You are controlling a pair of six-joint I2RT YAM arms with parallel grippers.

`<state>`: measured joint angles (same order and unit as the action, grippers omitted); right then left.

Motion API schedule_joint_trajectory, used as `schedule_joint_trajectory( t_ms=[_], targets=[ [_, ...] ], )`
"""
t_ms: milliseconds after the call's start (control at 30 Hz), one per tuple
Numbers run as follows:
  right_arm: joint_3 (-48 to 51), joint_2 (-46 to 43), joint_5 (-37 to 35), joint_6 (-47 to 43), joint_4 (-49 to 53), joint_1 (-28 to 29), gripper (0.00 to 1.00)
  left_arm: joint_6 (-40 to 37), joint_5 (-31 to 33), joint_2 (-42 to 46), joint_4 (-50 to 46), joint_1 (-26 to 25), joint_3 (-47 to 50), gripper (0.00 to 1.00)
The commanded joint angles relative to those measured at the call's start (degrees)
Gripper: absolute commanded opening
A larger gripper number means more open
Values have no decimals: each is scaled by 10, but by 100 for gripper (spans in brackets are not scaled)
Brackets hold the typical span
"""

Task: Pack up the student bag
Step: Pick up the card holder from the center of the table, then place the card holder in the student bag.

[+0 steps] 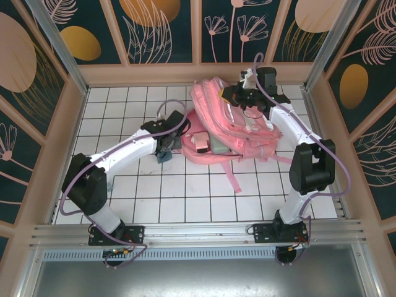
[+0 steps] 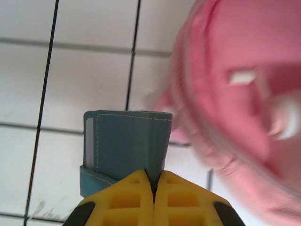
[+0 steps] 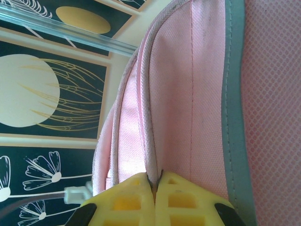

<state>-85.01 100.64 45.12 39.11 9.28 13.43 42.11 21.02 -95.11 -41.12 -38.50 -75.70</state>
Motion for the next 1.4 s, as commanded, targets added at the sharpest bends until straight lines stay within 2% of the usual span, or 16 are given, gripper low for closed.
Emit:
schedule_joint_trajectory(
  t_ms=[0,233,467,733,967,1000,1067,1100,1167,1367],
  targets=[
    [-30,-42,30,-11,-39,-6,0,-33,-5,-28,-7,9,-66,0],
    [-20,-53,32,-11,-39,-9,0,-60,-36,-158,2,15,-242,0],
    [-10,-58,31,-8,-41,-10,0,-66,-86,-246,36,15,-331,0],
    [-12,-57,30,-9,-37,-12,0,-65,-155,-315,63,16,-381,0],
    [-10,-56,29,-8,-39,-13,0,-44,-163,-324,67,13,-334,1],
    [-10,-55,29,-6,-40,-13,0,-43,-169,-323,71,13,-329,12],
    [-10,-52,29,-4,-41,-12,0,-40,-177,-316,76,13,-324,42],
    [-10,-53,30,-5,-42,-12,0,-39,-177,-311,76,13,-324,50],
    [-9,-52,29,-4,-42,-13,0,-35,-169,-293,76,13,-326,59],
    [-2,-54,29,-6,-46,-11,0,-26,-132,-229,57,20,-315,68]
  ],
)
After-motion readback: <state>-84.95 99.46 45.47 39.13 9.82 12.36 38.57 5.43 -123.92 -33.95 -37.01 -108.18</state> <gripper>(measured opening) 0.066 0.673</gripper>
